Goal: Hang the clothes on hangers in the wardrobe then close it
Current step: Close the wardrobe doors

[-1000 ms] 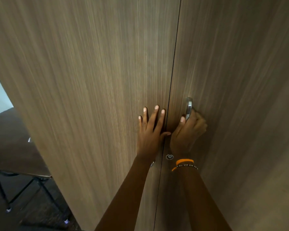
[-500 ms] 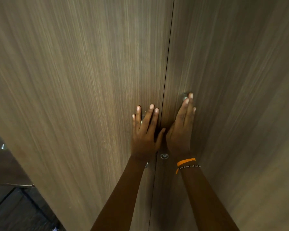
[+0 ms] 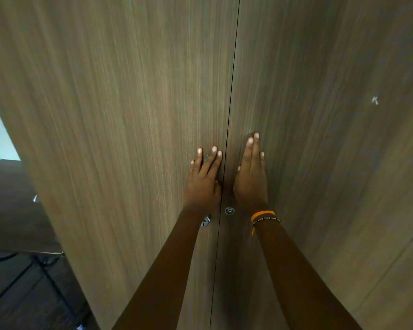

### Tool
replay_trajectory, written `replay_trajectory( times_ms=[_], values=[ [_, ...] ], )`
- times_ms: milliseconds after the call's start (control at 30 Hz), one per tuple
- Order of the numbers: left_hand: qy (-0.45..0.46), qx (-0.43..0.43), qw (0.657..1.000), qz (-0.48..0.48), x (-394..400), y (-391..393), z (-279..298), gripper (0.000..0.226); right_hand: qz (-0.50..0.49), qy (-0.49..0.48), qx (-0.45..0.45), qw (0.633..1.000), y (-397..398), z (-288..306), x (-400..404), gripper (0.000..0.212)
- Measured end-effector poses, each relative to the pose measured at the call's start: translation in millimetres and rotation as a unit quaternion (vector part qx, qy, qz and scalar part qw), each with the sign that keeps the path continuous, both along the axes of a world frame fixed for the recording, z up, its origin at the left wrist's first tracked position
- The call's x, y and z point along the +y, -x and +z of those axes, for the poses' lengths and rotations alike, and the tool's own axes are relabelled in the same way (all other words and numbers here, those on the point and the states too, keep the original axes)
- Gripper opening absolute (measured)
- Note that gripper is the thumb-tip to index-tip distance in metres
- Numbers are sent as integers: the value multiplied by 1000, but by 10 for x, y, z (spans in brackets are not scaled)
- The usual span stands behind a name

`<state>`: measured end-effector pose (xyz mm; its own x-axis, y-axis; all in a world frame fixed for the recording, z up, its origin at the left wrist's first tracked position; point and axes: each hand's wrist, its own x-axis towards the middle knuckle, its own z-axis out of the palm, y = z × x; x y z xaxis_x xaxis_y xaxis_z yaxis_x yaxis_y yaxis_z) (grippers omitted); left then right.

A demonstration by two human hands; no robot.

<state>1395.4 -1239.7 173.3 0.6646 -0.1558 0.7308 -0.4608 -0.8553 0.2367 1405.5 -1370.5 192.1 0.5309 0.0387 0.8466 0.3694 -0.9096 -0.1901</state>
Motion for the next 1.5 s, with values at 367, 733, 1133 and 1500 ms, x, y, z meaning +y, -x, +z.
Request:
replay_trajectory(
  times_ms=[367,733,1133,1500],
  values=[
    [-1,17,999,51,104,619,458,60,-21,77,56,995,599,416,178,65],
    [18,-50,959,278,1183,1577,558,59,196,113,17,974,1081,451,1477,62],
    [31,-13,809,587,2578,3977,234,65,517,121,20,847,2985,72,3404,59],
    [46,-1,685,727,3275,7180,-109,63,699,121,25,704,6085,-296,4727,55]
  ],
)
